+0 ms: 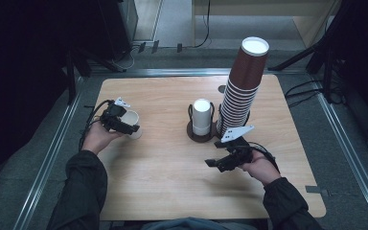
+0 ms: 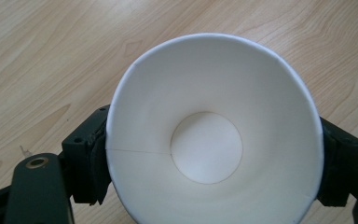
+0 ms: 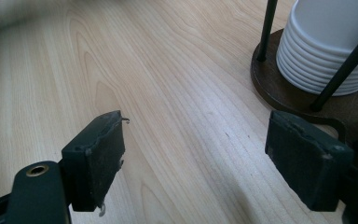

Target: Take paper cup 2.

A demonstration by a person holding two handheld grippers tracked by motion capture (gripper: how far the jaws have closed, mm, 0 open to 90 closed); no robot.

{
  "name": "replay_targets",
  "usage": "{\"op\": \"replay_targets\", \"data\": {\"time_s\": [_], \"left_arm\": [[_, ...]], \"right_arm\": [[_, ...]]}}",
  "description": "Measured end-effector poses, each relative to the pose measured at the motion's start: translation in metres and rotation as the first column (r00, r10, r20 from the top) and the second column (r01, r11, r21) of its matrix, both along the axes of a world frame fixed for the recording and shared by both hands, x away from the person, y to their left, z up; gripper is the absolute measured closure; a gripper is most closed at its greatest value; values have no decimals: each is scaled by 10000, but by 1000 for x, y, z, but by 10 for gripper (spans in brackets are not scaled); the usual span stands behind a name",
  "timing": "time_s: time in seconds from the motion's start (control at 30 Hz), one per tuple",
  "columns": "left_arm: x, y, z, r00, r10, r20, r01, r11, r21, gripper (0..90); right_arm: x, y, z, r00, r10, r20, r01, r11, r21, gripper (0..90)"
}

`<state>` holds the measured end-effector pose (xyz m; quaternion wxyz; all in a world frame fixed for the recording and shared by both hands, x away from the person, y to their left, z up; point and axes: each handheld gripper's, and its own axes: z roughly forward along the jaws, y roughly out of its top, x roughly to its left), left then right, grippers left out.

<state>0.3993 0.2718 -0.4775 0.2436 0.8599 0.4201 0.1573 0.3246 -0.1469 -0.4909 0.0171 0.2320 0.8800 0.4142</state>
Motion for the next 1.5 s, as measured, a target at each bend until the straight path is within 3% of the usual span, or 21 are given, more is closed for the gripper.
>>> {"op": "replay_targets", "data": {"time_s": [0.1,0.27,0.43,0.63,0.8,1.0,1.1,1.23,1.43,1.5], "left_arm": [[1,1,-1,9998,3,-174,-6,9998,-200,150],[2,4,1,9993,268,-278,-284,9978,-606,24],[0,7,6,9992,351,-198,-370,9943,-999,17],[-3,18,18,9984,558,-74,-562,9823,-1786,10],[-11,22,31,9983,554,187,-502,9762,-2109,11],[-22,19,43,9987,256,429,-147,9713,-2372,13],[-27,13,47,9992,-5,397,97,9726,-2324,13],[-33,2,54,9985,-332,443,434,9664,-2534,13],[-37,-18,58,9948,-970,316,1018,9662,-2369,14],[-40,-26,59,9927,-1171,284,1205,9629,-2413,14]], "right_arm": [[0,0,0,10000,-19,-16,19,10000,2,197],[1,0,0,10000,-6,-31,6,10000,16,196],[1,0,-1,10000,11,-56,-10,10000,26,196],[1,-3,1,10000,-41,-77,42,9999,117,195],[3,-7,4,9998,175,-128,-169,9989,431,160],[4,-16,10,9999,-139,-43,141,9978,643,154],[6,-17,12,9994,-348,23,347,9987,375,137],[6,-18,16,10000,-34,5,34,9992,387,136],[3,-18,24,9995,-4,314,-19,9974,725,137],[2,-19,26,9994,7,344,-34,9969,782,138]]}}
